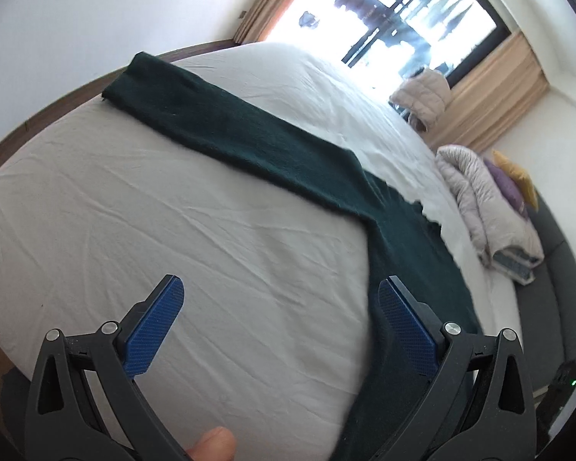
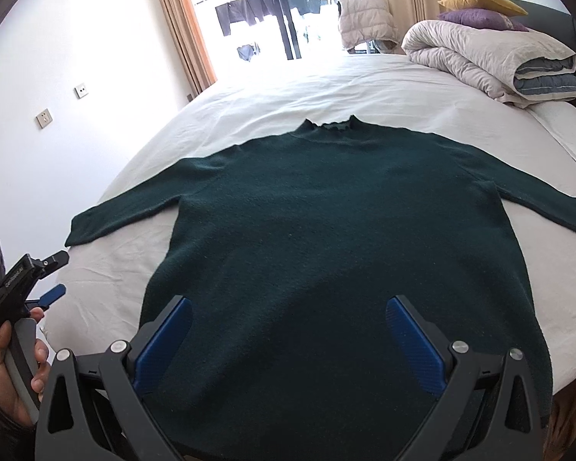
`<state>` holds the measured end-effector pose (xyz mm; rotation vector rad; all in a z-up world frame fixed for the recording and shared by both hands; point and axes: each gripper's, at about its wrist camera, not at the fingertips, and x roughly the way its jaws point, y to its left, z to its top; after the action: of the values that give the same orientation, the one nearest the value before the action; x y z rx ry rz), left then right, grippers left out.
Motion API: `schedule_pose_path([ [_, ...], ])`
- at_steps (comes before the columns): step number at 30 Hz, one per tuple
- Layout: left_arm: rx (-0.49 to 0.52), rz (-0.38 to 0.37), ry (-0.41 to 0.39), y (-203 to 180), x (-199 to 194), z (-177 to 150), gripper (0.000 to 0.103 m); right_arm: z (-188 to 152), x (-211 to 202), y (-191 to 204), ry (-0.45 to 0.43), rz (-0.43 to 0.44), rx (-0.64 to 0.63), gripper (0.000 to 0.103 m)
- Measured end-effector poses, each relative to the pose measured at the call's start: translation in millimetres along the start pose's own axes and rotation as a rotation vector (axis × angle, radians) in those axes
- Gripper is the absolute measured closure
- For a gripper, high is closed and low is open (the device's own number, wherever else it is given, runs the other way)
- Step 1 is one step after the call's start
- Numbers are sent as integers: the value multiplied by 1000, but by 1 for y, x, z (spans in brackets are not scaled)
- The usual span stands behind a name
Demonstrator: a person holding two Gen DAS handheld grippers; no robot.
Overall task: Fold small clothes
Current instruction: 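Grasp the sweater sleeve cuff with the left tool and lift it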
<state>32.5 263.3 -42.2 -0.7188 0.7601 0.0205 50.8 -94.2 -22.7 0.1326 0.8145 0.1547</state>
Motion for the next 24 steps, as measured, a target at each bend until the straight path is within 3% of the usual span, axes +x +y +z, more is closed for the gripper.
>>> schedule_pose_path([
  [7,-264,-100,-130,80,14,67,0,8,8,17,-46,77,-26,0],
  [12,-378,-124,-172,118,35,104,1,11,22,20,-35,134,-2,11],
  [22,-429,-147,-207,142,54,142,1,11,41,23,6,169,2,15],
  [24,-427,-141,-206,144,57,151,5,10,42,23,7,174,1,15],
])
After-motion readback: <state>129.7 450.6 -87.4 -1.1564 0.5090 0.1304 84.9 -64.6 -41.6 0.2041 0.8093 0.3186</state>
